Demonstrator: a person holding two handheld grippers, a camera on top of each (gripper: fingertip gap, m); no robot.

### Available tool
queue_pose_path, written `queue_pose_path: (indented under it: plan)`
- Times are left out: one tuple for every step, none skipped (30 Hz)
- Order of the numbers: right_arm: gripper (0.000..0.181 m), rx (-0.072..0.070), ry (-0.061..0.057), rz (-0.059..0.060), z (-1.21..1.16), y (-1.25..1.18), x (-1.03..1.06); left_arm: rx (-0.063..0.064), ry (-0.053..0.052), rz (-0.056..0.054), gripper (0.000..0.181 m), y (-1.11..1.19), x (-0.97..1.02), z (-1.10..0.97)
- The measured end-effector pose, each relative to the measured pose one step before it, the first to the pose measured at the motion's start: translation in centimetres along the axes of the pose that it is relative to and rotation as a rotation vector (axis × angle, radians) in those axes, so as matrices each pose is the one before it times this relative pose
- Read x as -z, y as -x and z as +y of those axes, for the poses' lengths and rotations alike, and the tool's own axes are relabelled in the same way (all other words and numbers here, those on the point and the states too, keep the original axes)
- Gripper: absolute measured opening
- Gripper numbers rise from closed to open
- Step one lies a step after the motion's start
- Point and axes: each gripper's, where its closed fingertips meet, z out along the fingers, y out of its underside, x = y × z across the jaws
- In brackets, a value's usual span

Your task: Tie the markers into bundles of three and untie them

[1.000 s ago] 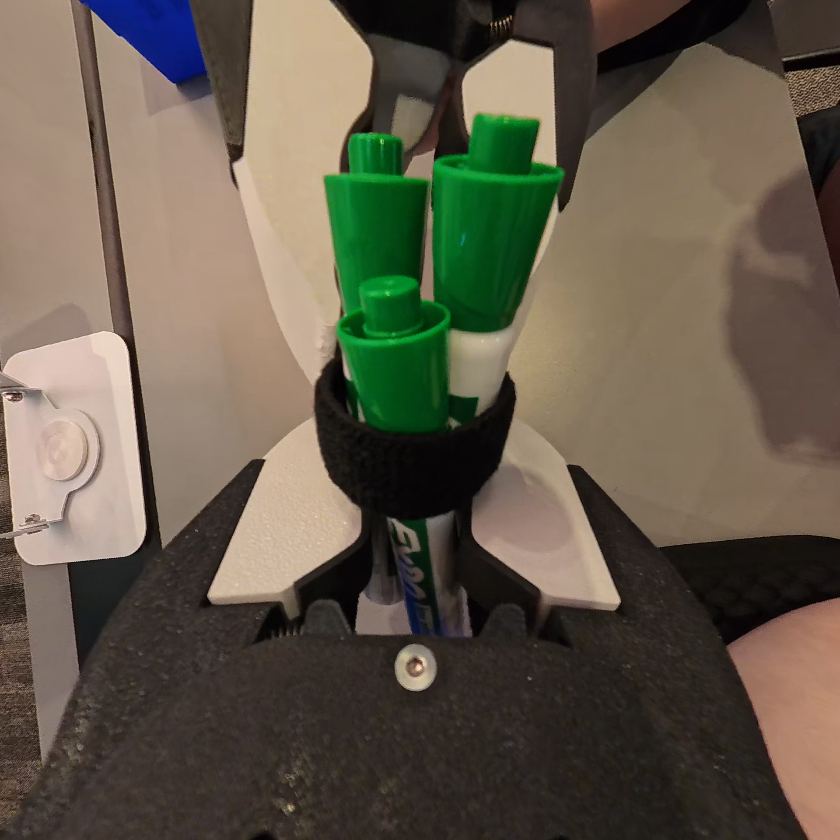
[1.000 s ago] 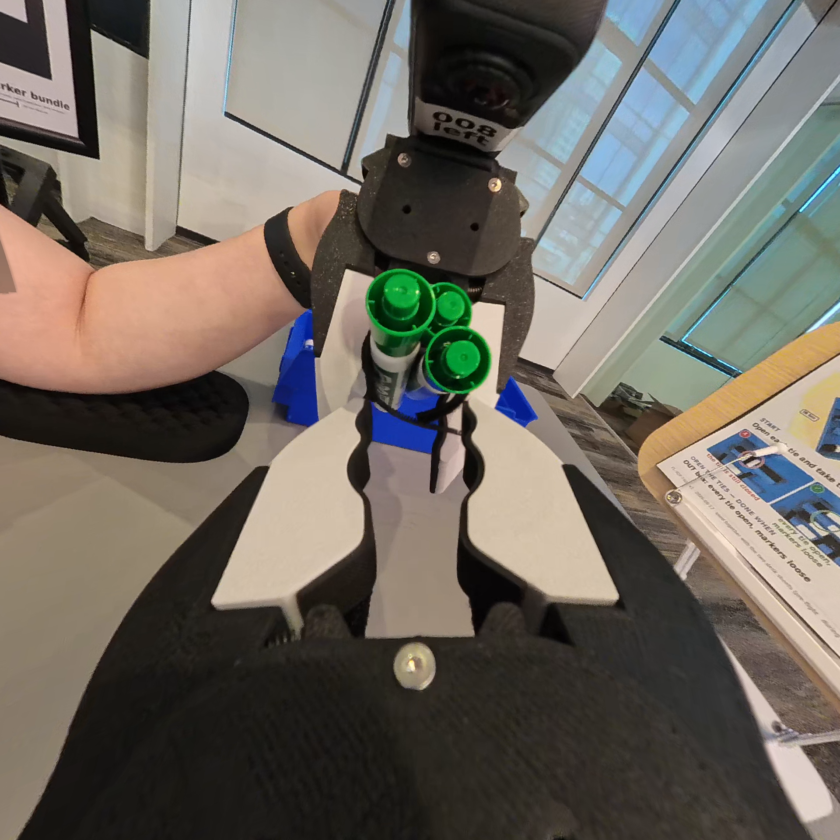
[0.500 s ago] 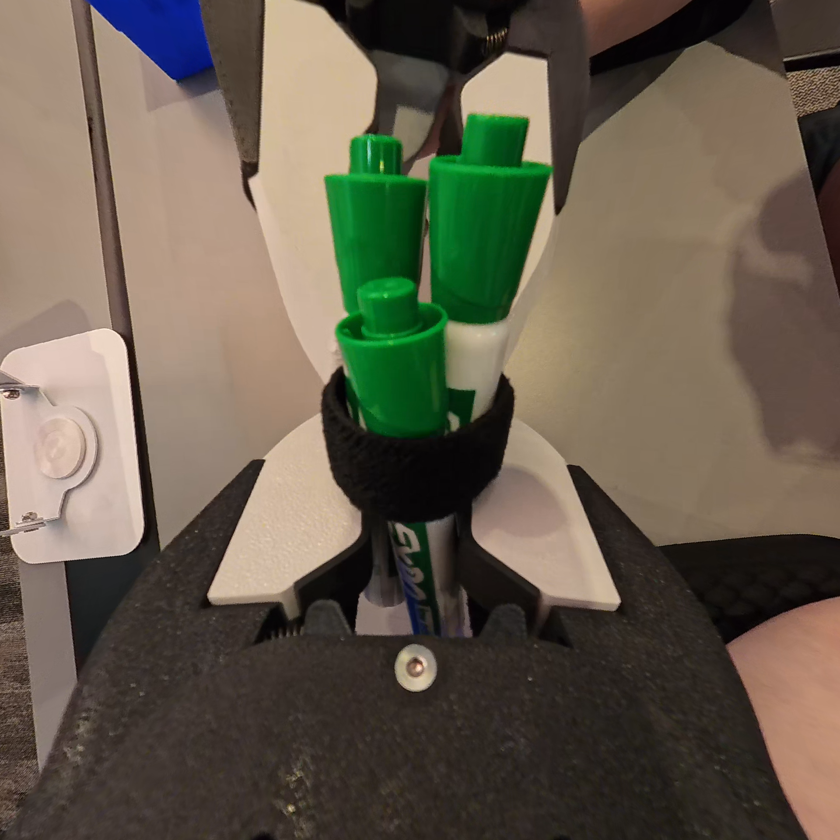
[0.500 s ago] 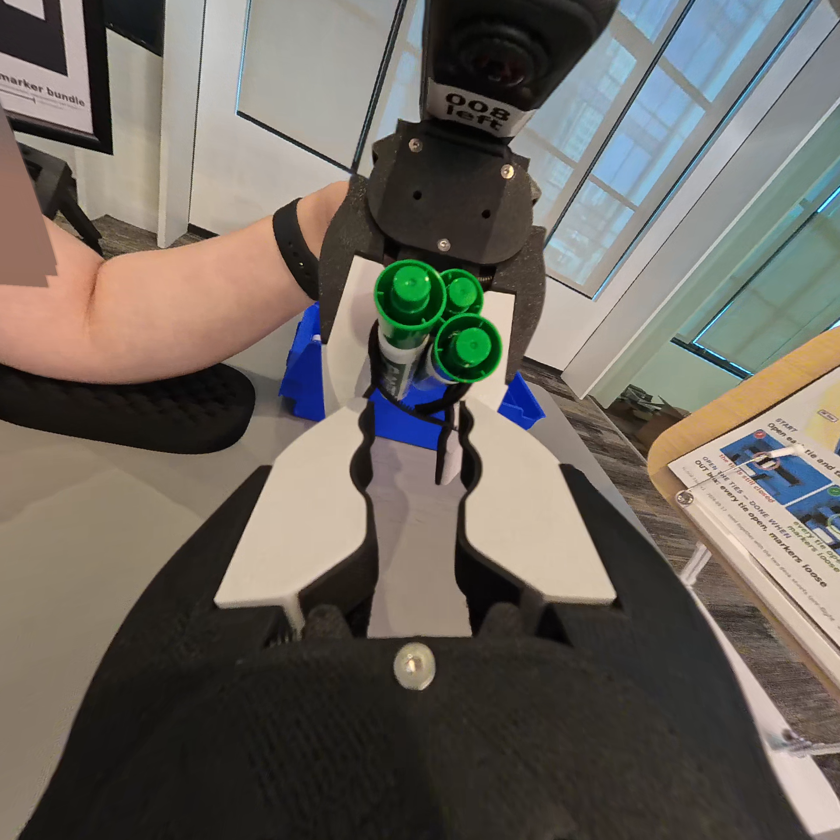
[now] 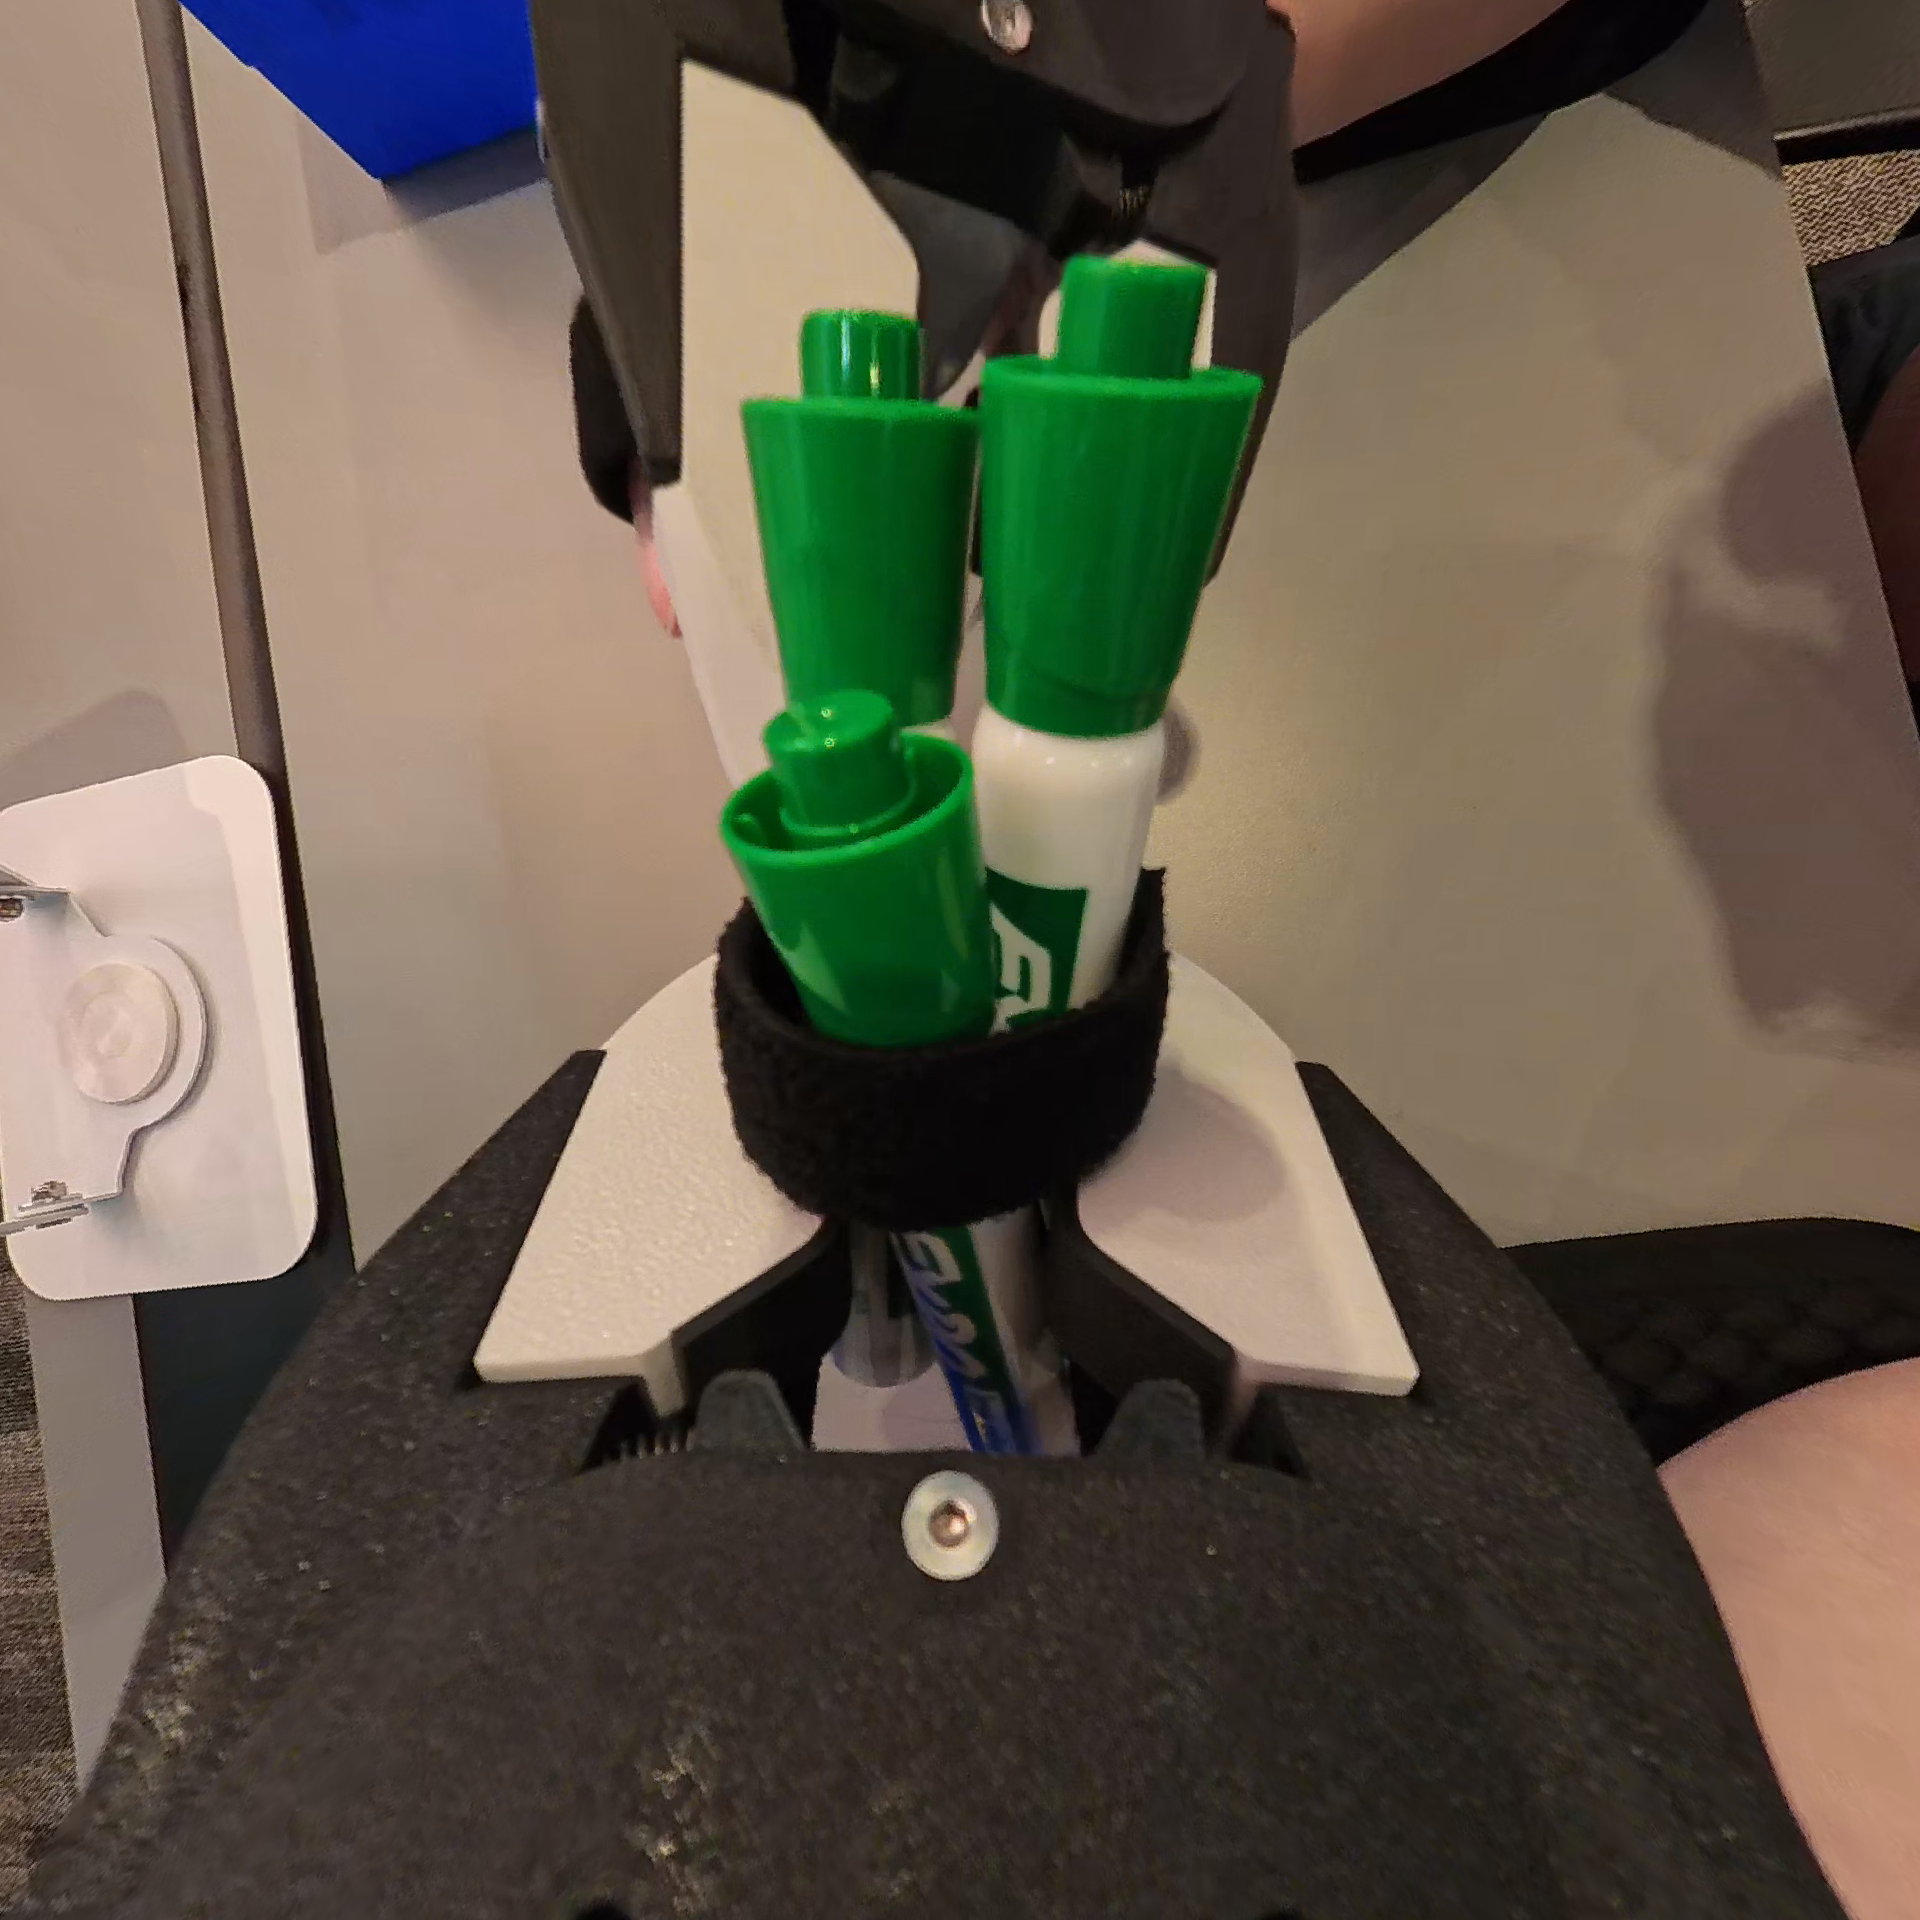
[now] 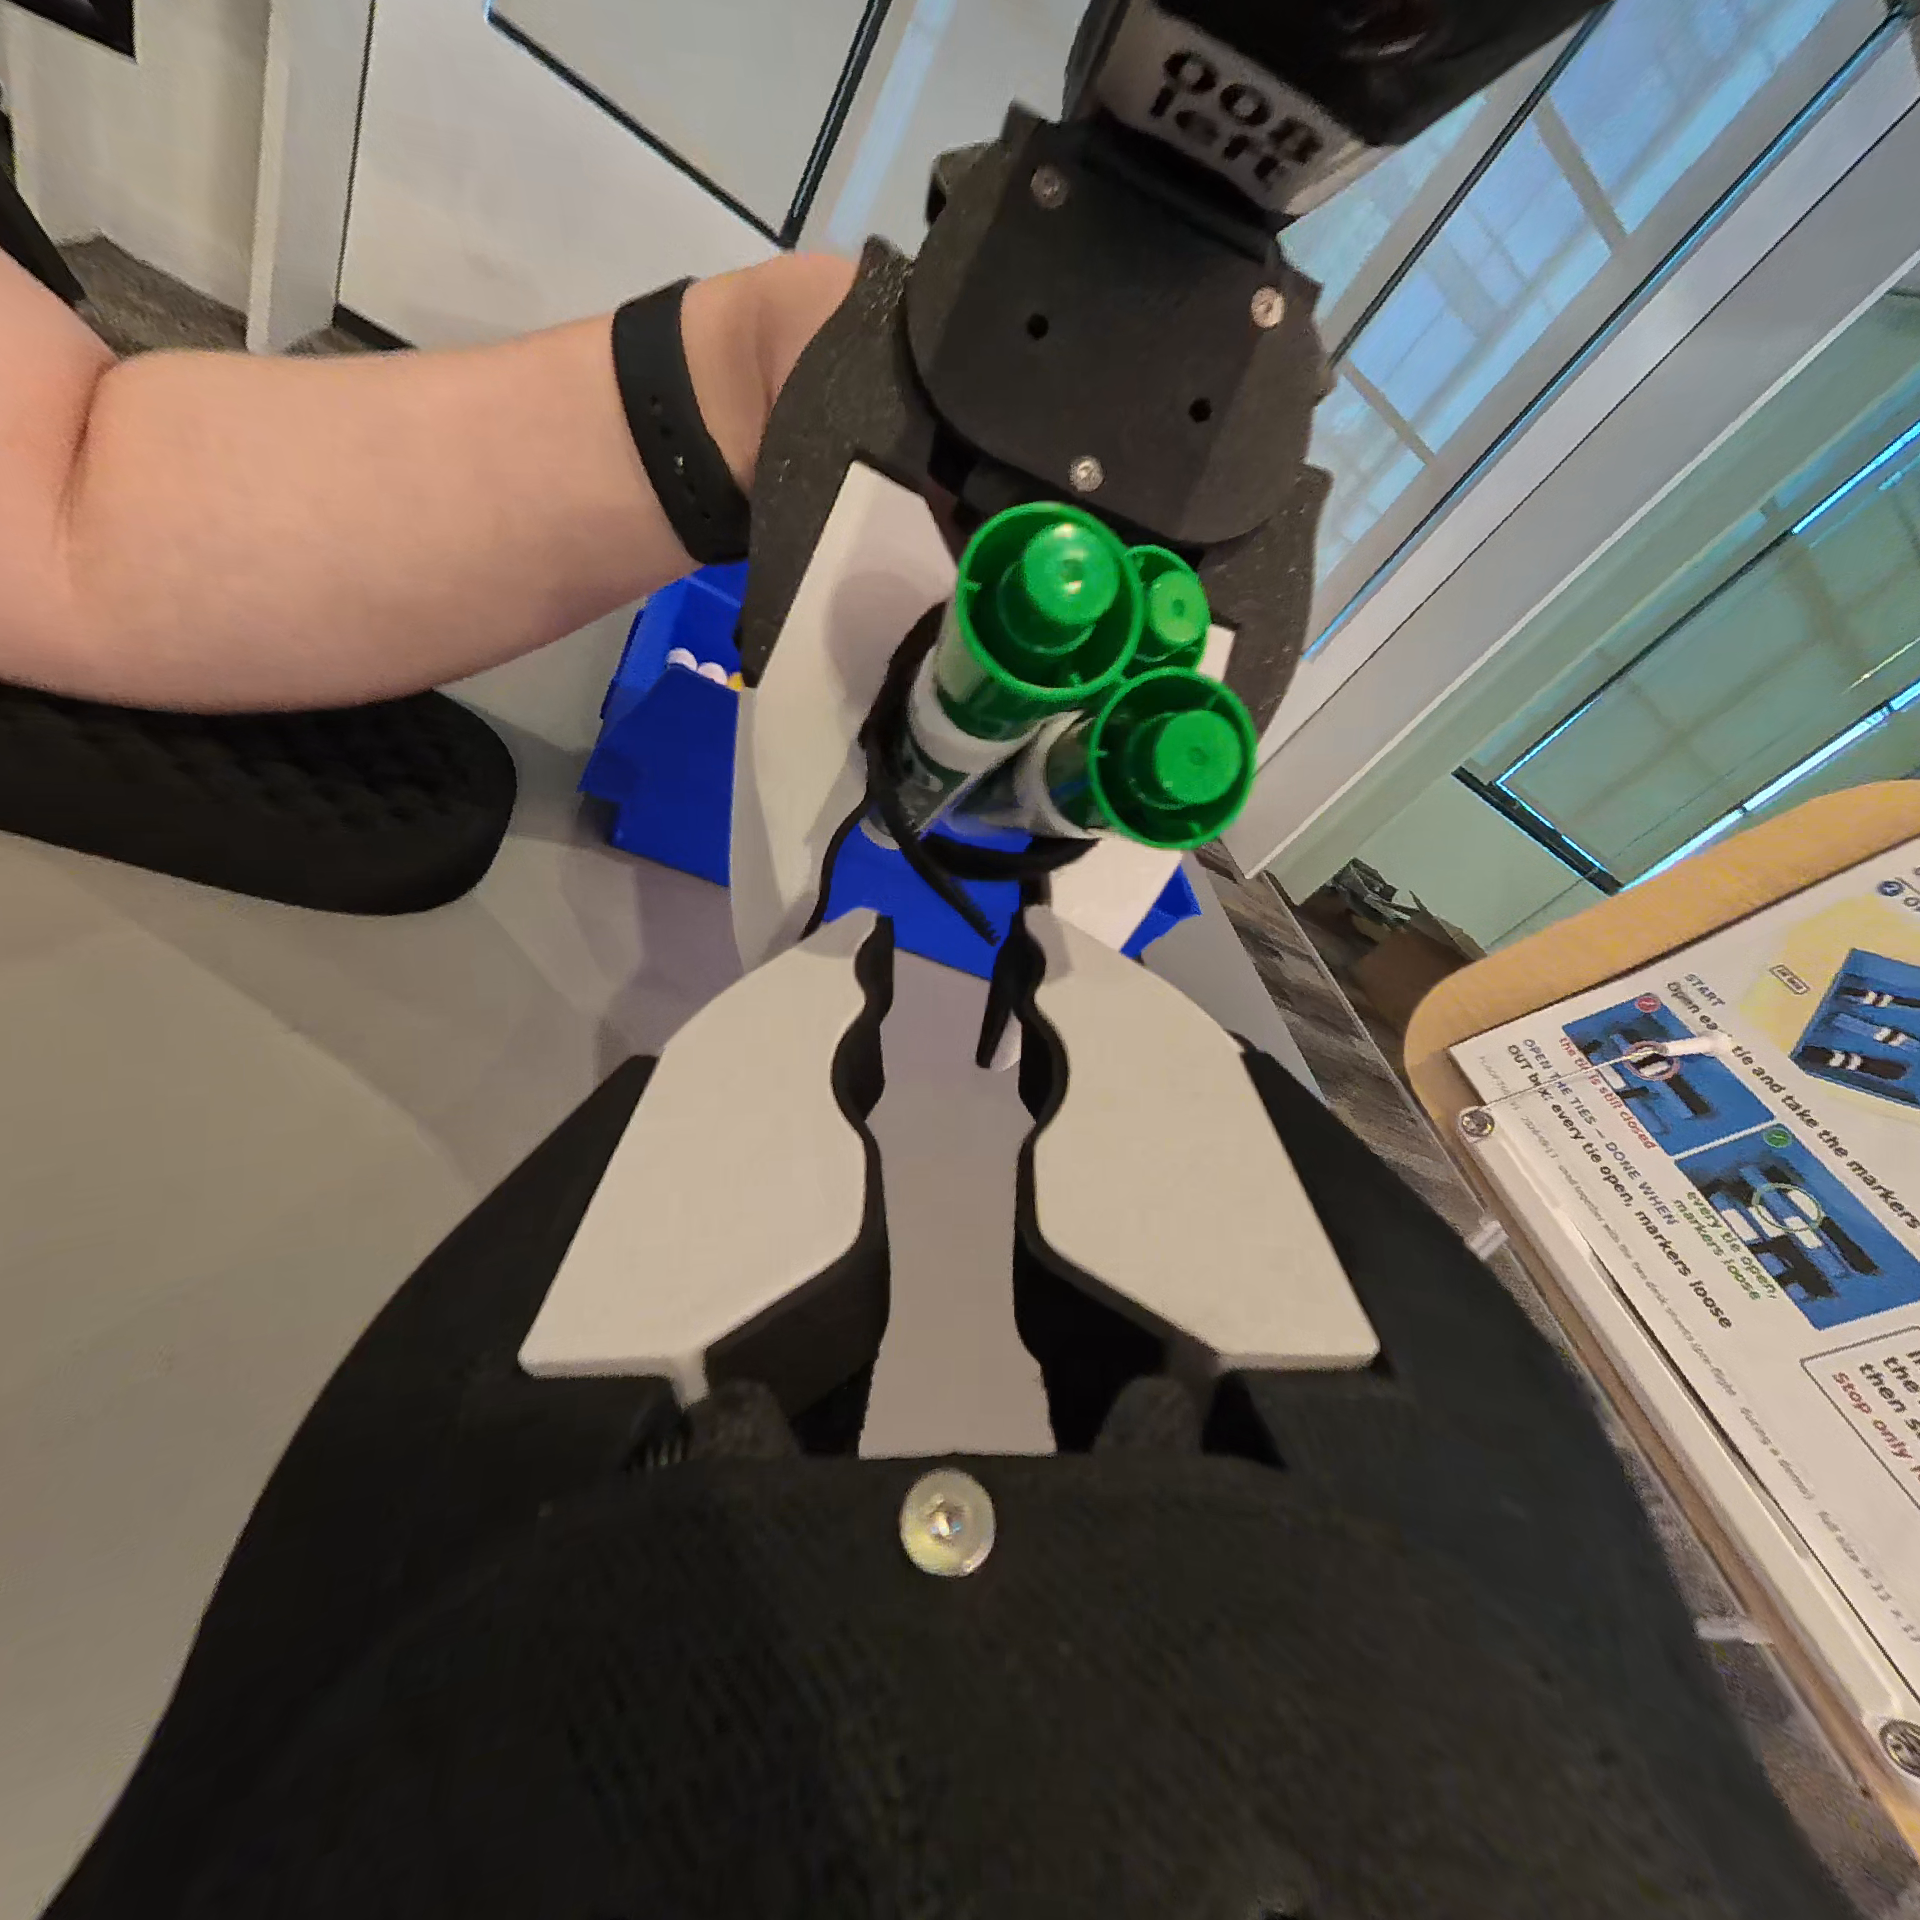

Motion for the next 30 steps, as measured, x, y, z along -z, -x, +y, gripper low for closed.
queue_pose_path:
  plan:
    - [0.023, 0.0127, 0.0071, 0.0016, 0.113, 0.104, -0.096, 0.0003, 0.0025, 0.0012, 0.041, -0.018, -0.019, 0.032]
    - [0.023, 0.0105, 0.0072, 0.0021, 0.092, 0.057, -0.063, 0.0005, 0.0060, -0.0021, 0.042, 0.042, -0.047, 0.115]
    - [0.023, 0.0090, 0.0065, 0.0025, 0.065, 0.021, -0.039, 0.0013, 0.0007, 0.0017, 0.042, -0.004, -0.018, 0.039]
    - [0.023, 0.0079, 0.0034, 0.0030, 0.021, -0.017, -0.002, 0.0037, 0.0001, 0.0050, 0.041, -0.041, -0.023, 0.038]
    - [0.026, 0.0102, 0.0039, 0.0084, 0.032, -0.103, 0.043, 0.0017, -0.0012, 0.0062, 0.041, -0.070, -0.015, 0.018]
    - [0.031, 0.0194, 0.0062, 0.0182, 0.078, -0.253, 0.086, -0.0017, -0.0012, 0.0048, 0.041, -0.091, -0.006, -0.006]
    - [0.037, 0.0329, 0.0098, 0.0234, 0.134, -0.333, 0.154, -0.0016, -0.0016, 0.0030, 0.041, -0.059, 0.018, -0.005]
    - [0.043, 0.0416, 0.0065, 0.0255, 0.085, -0.354, 0.227, 0.0003, -0.0050, 0.0097, 0.041, -0.148, 0.011, -0.076]
    - [0.047, 0.0468, -0.0100, 0.0185, -0.129, -0.201, 0.294, -0.0020, -0.0095, 0.0139, 0.041, -0.202, -0.002, -0.130]
    - [0.050, 0.0492, -0.0242, 0.0070, -0.344, -0.006, 0.342, -0.0039, -0.0101, 0.0124, 0.041, -0.187, -0.020, -0.161]
    - [0.051, 0.0467, -0.0240, 0.0008, -0.407, 0.091, 0.332, -0.0018, -0.0064, 0.0161, 0.041, -0.234, -0.058, -0.114]
    - [0.052, 0.0406, -0.0210, -0.0030, -0.458, 0.112, 0.311, -0.0025, -0.0030, 0.0265, 0.041, -0.402, -0.111, -0.068]
    - [0.056, 0.0323, -0.0167, -0.0082, -0.457, 0.128, 0.230, -0.0093, -0.0037, 0.0245, 0.041, -0.409, -0.131, -0.074]
    - [0.060, 0.0242, -0.0047, -0.0145, -0.360, 0.121, 0.174, -0.0106, -0.0053, 0.0167, 0.041, -0.301, -0.106, -0.125]
    - [0.065, 0.0152, -0.0022, -0.0172, -0.340, 0.101, 0.150, -0.0062, -0.0068, 0.0231, 0.041, -0.379, -0.084, -0.162]
    - [0.071, 0.0050, -0.0074, -0.0211, -0.413, 0.131, 0.145, -0.0084, -0.0064, 0.0237, 0.041, -0.415, -0.102, -0.188]
    - [0.074, 0.0049, -0.0029, -0.0186, -0.350, 0.107, 0.115, -0.0113, -0.0026, 0.0140, 0.041, -0.309, -0.112, -0.150]
    - [0.076, 0.0137, 0.0049, -0.0068, -0.235, -0.039, 0.099, -0.0081, 0.0005, 0.0155, 0.041, -0.304, -0.148, -0.150]
    - [0.076, 0.0156, -0.0010, -0.0024, -0.316, -0.070, 0.132, -0.0095, 0.0019, 0.0199, 0.041, -0.392, -0.184, -0.147]
    - [0.074, 0.0108, -0.0123, -0.0083, -0.487, 0.048, 0.130, -0.0138, 0.0031, 0.0194, 0.041, -0.410, -0.192, -0.121]
    - [0.073, 0.0070, -0.0137, -0.0118, -0.526, 0.104, 0.105, -0.0130, 0.0041, 0.0141, 0.041, -0.320, -0.190, -0.112]
    - [0.073, 0.0034, -0.0092, -0.0172, -0.445, 0.190, 0.026, -0.0099, 0.0035, 0.0244, 0.041, -0.451, -0.201, -0.131]
    - [0.073, 0.0009, -0.0032, -0.0198, -0.324, 0.253, -0.021, -0.0152, 0.0026, 0.0232, 0.041, -0.470, -0.213, -0.148]
    - [0.071, 0.0048, -0.0051, -0.0150, -0.342, 0.241, -0.032, -0.0155, 0.0029, 0.0150, 0.041, -0.353, -0.194, -0.166]
    - [0.068, 0.0102, -0.0087, -0.0134, -0.369, 0.243, -0.019, -0.0086, 0.0068, 0.0135, 0.041, -0.286, -0.202, -0.115]
    - [0.066, 0.0120, -0.0042, -0.0106, -0.311, 0.230, -0.044, -0.0087, 0.0048, 0.0120, 0.041, -0.254, -0.172, -0.115]
    - [0.065, 0.0119, -0.0037, -0.0077, -0.295, 0.191, -0.072, -0.0070, 0.0033, 0.0158, 0.041, -0.306, -0.155, -0.094]
    - [0.062, 0.0093, -0.0028, -0.0114, -0.260, 0.228, -0.077, -0.0032, 0.0092, 0.0090, 0.041, -0.170, -0.162, 0.033]
    - [0.061, 0.0067, 0.0054, -0.0112, -0.094, 0.208, -0.103, -0.0009, 0.0107, 0.0007, 0.041, -0.020, -0.139, 0.084]
    - [0.062, 0.0053, 0.0041, -0.0072, -0.056, 0.169, -0.102, 0.0022, 0.0050, 0.0102, 0.044, -0.130, -0.134, 0.021]
